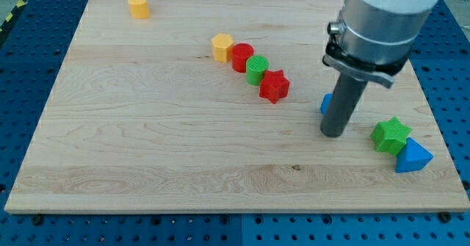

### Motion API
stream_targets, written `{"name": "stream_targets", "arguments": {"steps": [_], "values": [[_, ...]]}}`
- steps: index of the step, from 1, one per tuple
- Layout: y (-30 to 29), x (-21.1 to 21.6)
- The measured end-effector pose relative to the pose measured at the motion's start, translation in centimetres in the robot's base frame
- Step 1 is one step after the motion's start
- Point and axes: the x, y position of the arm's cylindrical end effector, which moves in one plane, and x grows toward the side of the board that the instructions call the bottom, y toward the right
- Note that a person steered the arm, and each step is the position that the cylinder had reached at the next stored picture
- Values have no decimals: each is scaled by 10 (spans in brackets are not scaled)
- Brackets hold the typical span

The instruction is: Push the blue cube into the bottom right of the red star

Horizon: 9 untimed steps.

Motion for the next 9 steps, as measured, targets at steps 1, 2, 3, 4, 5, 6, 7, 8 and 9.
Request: {"name": "stream_targets", "arguments": {"steps": [1,2,3,4,5,6,7,8,9], "values": [[0,-9],[28,-1],[50,-18],[34,-35],[4,-43],[-8,-46],[-8,-48],[6,-41],[11,-5]]}}
